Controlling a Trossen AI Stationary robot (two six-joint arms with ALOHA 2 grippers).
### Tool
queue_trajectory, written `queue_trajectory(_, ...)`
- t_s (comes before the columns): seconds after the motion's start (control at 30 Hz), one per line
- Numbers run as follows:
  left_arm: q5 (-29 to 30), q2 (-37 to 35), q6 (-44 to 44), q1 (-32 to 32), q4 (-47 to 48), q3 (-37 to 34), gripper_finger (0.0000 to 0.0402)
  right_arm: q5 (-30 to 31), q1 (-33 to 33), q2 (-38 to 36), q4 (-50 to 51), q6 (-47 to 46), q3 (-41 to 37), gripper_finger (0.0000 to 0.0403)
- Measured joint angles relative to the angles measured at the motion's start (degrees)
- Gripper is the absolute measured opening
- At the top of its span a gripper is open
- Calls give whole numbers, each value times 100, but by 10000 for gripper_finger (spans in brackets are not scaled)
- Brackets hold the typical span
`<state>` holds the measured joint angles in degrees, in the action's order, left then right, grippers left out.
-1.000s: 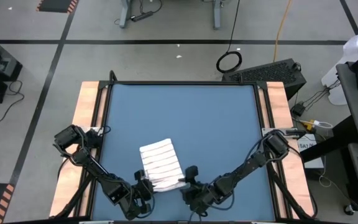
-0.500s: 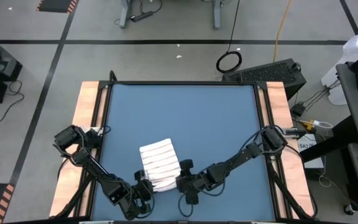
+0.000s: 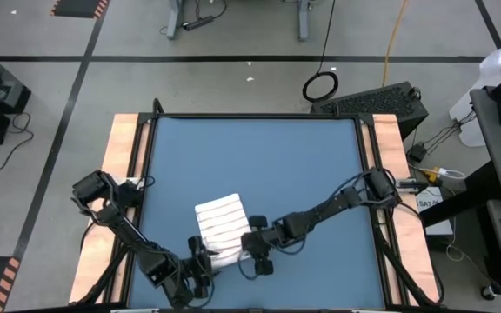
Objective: Roll towel
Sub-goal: Roll the white towel
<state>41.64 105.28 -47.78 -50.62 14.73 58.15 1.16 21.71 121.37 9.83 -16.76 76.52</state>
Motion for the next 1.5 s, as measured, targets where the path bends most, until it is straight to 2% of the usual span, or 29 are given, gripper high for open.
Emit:
queue_trajectory(0.13, 639, -3, 1038, -126, -164, 175, 292, -1008, -255, -21, -28, -825, 1, 45)
queue_trajectory(0.3, 748, 22, 1354, -148, -521, 197, 295, -1879, -515, -8, -139, -1623, -11, 55)
queue_trajectory(0.63, 595, 336, 1216, -174, -146, 59, 291, -2255, -645, 1, -151, -2029, -19, 63)
queue_trajectory(0.73, 574, 351, 1175, -176, -27, 59, 278, -2255, -645, 1, -156, -2151, -19, 63)
queue_trajectory(0.93, 521, 351, 497, -176, 470, -23, 234, -2250, -638, 1, -175, -1962, -21, 63)
queue_trajectory(1.13, 326, 349, 161, -176, 299, -185, 185, -1897, -518, -52, -280, -1547, -30, 69)
queue_trajectory(1.3, 297, 336, 160, -176, -21, -361, 151, -1408, -253, -341, -128, -1337, -49, 113)
queue_trajectory(1.4, 158, 325, 163, -176, -77, -407, 137, -828, 25, -612, 16, -1007, -48, 152)
queue_trajectory(1.5, 97, 320, 163, -176, -75, -411, 130, 61, 378, -718, 100, -234, -45, 191)
